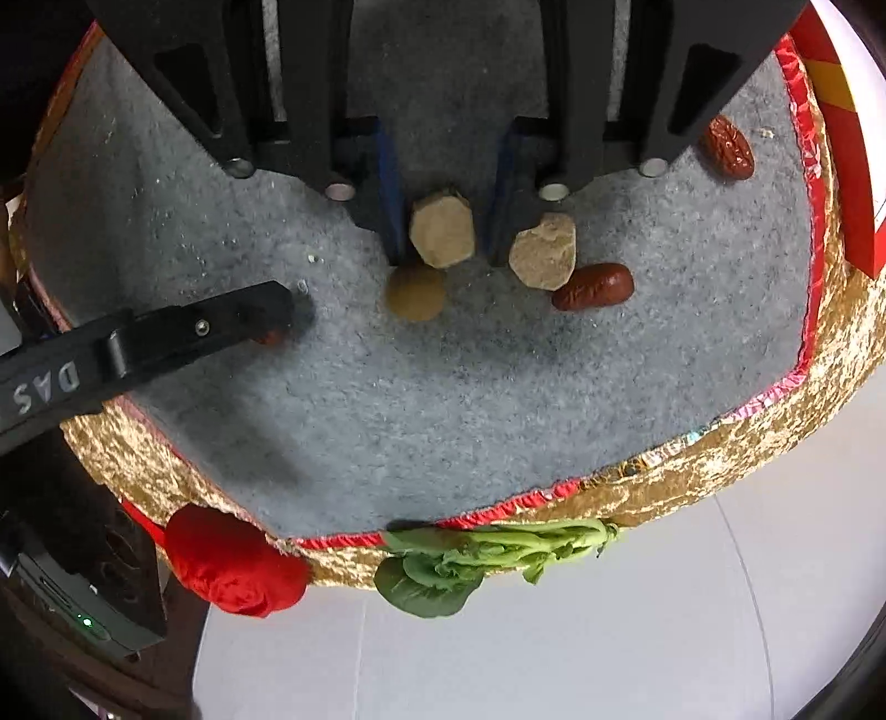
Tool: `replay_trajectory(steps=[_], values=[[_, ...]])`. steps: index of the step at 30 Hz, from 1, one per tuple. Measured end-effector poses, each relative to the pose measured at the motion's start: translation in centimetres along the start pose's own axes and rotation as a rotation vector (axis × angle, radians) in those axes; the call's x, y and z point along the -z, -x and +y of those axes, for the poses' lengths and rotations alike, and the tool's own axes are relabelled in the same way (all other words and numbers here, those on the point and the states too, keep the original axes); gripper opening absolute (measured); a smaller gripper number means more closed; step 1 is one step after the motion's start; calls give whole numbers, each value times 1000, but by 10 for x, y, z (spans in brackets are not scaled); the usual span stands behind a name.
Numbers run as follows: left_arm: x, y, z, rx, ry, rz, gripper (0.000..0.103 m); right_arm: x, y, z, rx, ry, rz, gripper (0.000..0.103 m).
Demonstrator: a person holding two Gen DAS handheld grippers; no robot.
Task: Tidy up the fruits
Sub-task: 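Lower the left tool onto a pale yam piece and close on it, then carry the yam piece to the white tray and open the left tool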
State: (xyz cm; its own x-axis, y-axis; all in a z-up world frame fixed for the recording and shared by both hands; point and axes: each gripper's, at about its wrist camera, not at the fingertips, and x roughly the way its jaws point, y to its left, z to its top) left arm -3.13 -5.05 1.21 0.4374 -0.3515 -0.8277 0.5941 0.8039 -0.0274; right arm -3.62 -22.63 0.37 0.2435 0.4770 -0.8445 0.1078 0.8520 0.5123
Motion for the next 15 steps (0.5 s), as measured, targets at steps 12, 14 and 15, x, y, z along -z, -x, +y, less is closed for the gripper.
replay_trajectory(steps=[12,14,15], values=[[5,48,5,34,26,-69,21,-4,18,7,-87,-20,-54,28],[9,64,11,18,36,-89,21,-4,21,12,-108,-14,-64,28],[13,73,17,4,47,-99,21,-4,21,18,-117,-7,-67,28]])
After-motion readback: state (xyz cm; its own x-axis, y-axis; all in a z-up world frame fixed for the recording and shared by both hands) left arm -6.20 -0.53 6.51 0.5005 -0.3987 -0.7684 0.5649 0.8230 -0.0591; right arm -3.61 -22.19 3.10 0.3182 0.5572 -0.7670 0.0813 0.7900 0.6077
